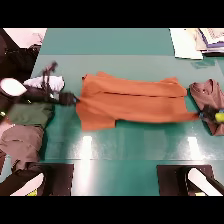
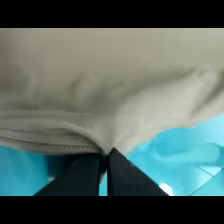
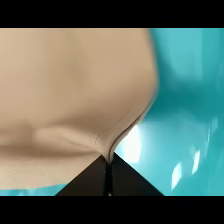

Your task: Fold the shirts.

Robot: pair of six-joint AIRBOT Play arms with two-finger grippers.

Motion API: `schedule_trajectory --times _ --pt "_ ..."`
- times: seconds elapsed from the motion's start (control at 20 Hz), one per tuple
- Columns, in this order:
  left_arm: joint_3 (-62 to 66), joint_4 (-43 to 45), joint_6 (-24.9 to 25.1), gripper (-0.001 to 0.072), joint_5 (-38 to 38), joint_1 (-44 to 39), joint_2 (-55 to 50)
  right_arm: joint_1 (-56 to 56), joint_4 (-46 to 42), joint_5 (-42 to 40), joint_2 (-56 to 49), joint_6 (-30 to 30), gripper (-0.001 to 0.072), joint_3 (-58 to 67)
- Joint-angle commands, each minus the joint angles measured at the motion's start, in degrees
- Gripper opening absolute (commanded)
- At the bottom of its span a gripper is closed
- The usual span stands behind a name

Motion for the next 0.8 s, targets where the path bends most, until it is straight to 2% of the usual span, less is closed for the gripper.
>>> schedule_trajectory --times 0.0,0.2,0.35,0.6,0.75 --pt "21.27 5.11 -1.86 0.0029 -5.88 0.02 0.04 6.67 4.74 -1.05 3.58 3.06 0.0015 16.17" --pt "49.35 8.83 -1.88 0.003 -9.16 0.02 0.04 10.56 4.66 -1.88 3.65 4.52 0.0015 39.58" --pt "66.2 8.83 -3.67 0.003 -8.26 0.02 0.11 10.19 2.4 -1.99 3.65 5.35 0.0015 54.23" --pt "68.59 8.48 -8.04 0.0029 1.16 0.02 7.82 5.05 2.23 0.55 3.74 5.64 0.0015 69.44" --pt "68.59 8.17 -10.01 0.0029 3.63 0.02 12.09 2.05 2.23 -0.31 7.23 5.68 0.0015 66.27"
